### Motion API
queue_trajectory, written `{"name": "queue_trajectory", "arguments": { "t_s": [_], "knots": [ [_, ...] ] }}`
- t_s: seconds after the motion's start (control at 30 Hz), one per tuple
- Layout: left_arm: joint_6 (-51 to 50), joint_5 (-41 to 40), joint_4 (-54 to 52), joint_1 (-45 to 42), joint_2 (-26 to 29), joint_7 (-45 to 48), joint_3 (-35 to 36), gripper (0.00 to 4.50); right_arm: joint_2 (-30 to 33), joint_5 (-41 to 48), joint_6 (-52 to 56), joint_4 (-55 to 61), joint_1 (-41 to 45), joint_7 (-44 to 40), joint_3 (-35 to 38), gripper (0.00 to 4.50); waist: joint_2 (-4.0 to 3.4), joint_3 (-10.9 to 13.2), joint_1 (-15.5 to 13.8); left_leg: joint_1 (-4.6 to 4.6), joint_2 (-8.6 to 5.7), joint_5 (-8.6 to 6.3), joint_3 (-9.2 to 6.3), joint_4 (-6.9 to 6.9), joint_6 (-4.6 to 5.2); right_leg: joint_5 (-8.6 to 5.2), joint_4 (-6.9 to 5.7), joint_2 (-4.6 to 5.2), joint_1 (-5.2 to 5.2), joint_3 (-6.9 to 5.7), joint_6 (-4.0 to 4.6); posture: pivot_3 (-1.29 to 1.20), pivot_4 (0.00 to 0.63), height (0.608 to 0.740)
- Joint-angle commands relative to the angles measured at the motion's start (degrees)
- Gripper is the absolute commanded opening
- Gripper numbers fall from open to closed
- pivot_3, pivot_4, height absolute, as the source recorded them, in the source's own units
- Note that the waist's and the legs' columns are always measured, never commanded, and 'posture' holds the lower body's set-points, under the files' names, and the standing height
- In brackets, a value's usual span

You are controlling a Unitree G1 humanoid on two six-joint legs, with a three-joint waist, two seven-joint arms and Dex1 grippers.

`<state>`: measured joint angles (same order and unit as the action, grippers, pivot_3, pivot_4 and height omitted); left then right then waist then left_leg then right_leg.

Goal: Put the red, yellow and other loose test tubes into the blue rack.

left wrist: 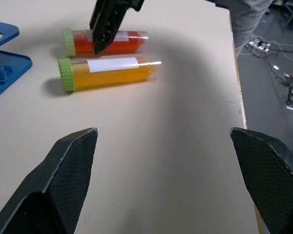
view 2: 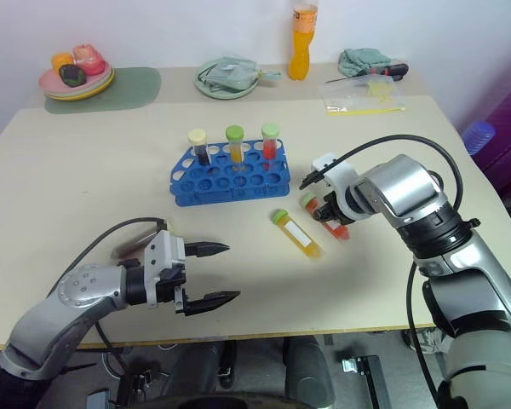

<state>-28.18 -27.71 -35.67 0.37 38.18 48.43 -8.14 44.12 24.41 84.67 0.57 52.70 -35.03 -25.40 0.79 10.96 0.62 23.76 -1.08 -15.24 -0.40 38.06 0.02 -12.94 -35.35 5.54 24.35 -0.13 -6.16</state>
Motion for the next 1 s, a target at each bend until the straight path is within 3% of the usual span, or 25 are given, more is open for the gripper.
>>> {"name": "queue_trajectory", "arguments": {
  "t_s": [0.03, 0.13, 0.27, 0.33, 0.5, 0.67, 1.0],
  "knots": [
    [1.3, -0.1, -0.8, 0.7, 0.2, -0.1, 1.5, 4.5, 3.5, -2.8, -10.2, 7.0, -0.8, -1.6, 2.5, 0.74, -0.01, 0.0, 0.0, 0.0, 0.0, 0.0, 0.0, 0.0, 0.0, 0.0, 0.0, 0.0, 0.01, 0.0, 0.0, 0.0, 0.15, 0.74],
    [1.9, 0.0, 0.2, 1.9, 0.2, -0.7, 3.4, 4.5, 1.4, -2.7, -28.3, 16.3, -9.4, -1.2, 12.9, 0.74, 0.02, 0.0, -0.1, 0.02, -0.02, -0.01, -0.04, -0.03, 0.02, 0.02, 0.01, -0.01, 0.01, -0.04, -0.11, 0.0, 0.15, 0.74],
    [2.5, -0.2, 1.6, 2.0, -0.9, -1.6, 4.9, 4.5, -11.2, -3.7, -40.0, 19.1, -17.2, 8.4, 21.8, 0.74, 0.06, 0.0, 0.2, -0.04, 0.0, -0.02, 0.01, 0.01, 0.03, 0.09, -0.1, -0.1, -0.01, -0.02, -0.29, 0.0, 0.15, 0.74],
    [2.6, -0.2, 2.6, 1.5, -1.4, -1.9, 5.0, 4.5, -20.8, -4.2, -44.9, 19.5, -20.1, 14.6, 23.3, 0.74, 0.06, 0.0, 0.1, -0.09, 0.02, 0.01, -0.01, 0.01, -0.01, 0.1, -0.22, -0.13, -0.01, -0.01, -0.29, 0.0, 0.15, 0.74],
    [2.4, -0.3, 3.6, 0.9, -3.0, -2.7, 4.9, 4.5, -34.7, -12.0, -64.5, 11.1, -23.9, 21.6, 19.2, 0.74, 0.03, 0.0, 0.1, -0.16, 0.0, 0.05, -0.03, 0.02, -0.1, 0.09, -0.37, -0.15, 0.0, 0.02, -0.27, 0.0, 0.15, 0.74],
    [1.9, -1.0, 3.1, 1.3, -3.1, -2.9, 6.0, 4.5, -38.8, -14.1, -71.0, 5.4, -24.8, 22.9, 20.0, 0.74, 0.03, 0.0, 0.1, -0.17, 0.01, 0.08, -0.08, 0.02, -0.14, 0.09, -0.46, -0.09, 0.0, 0.02, -0.26, 0.0, 0.15, 0.74],
    [1.3, -1.7, 1.9, 1.3, -3.3, -4.2, 6.7, 4.5, -39.7, -16.1, -77.0, -3.1, -23.3, 22.9, 21.4, 0.74, 0.02, 0.0, 0.3, -0.27, -0.01, 0.08, -0.06, -0.01, -0.15, 0.08, -0.57, -0.13, 0.01, 0.02, -0.25, 0.0, 0.15, 0.74]
  ]
}}
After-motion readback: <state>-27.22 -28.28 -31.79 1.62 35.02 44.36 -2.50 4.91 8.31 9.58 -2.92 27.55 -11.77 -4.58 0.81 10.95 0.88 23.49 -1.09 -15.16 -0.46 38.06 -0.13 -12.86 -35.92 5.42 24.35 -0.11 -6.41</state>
